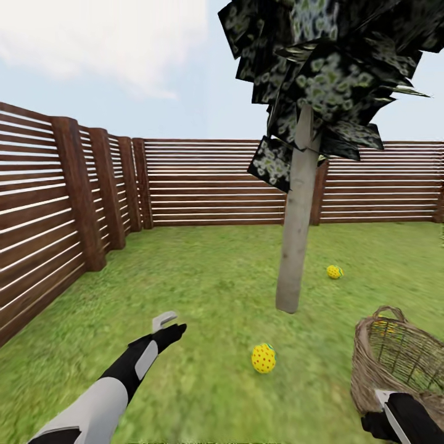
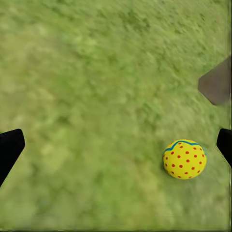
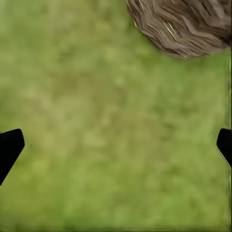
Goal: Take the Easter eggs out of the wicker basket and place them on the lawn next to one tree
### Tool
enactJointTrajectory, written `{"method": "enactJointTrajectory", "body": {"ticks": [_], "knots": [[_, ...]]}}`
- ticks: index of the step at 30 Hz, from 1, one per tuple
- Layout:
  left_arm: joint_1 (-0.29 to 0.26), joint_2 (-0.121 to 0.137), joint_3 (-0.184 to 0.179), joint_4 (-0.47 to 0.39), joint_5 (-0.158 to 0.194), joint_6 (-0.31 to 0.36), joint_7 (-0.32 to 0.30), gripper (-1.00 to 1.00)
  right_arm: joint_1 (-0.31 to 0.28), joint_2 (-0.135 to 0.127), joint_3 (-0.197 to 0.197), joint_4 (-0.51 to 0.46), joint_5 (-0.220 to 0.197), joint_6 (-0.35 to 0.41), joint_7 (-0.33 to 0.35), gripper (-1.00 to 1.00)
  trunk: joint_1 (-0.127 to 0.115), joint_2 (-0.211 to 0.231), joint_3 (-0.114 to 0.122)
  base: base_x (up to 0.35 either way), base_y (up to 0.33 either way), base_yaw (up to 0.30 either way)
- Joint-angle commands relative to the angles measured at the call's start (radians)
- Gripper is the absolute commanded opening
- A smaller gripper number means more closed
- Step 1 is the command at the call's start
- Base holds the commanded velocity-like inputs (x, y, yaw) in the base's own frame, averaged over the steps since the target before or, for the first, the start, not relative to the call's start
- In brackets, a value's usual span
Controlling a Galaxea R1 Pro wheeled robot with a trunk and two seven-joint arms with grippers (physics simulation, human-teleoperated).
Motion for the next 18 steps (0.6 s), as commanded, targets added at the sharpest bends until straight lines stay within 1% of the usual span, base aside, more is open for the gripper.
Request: {"method": "enactJointTrajectory", "body": {"ticks": [1, 3, 8, 11, 16, 18], "knots": [[0.000, -0.001, 0.007, -0.001, 0.005, 0.007, -0.003, 1.00, 0.000, 0.000, -0.003, -0.001, 0.003, 0.004, 0.006, 1.00, -0.001, 0.000, 0.003, -0.236, -0.231, -0.034], [0.000, -0.001, 0.007, 0.000, 0.005, 0.007, -0.003, 1.00, 0.000, 0.000, -0.003, -0.001, 0.003, 0.003, 0.006, 1.00, -0.002, 0.000, 0.011, -0.255, -0.222, -0.014], [0.000, -0.002, 0.007, 0.000, 0.005, 0.007, -0.003, 1.00, 0.000, 0.001, -0.001, -0.001, 0.005, 0.003, 0.006, 1.00, -0.021, 0.035, 0.026, -0.257, -0.220, -0.003], [0.000, -0.002, 0.007, 0.000, 0.005, 0.007, -0.003, 1.00, 0.000, 0.002, 0.000, -0.001, 0.005, 0.003, 0.006, 1.00, -0.033, 0.056, 0.036, -0.122, -0.225, 0.000], [0.000, -0.002, 0.007, 0.000, 0.005, 0.007, -0.003, 1.00, 0.000, 0.002, -0.001, -0.001, 0.005, 0.003, 0.006, 1.00, -0.052, 0.091, 0.051, -0.019, -0.046, 0.000], [-0.001, -0.005, 0.008, 0.000, 0.005, 0.007, -0.003, 1.00, 0.000, 0.002, -0.001, -0.001, 0.004, 0.003, 0.006, 1.00, -0.059, 0.105, 0.058, -0.135, -0.007, 0.000]]}}
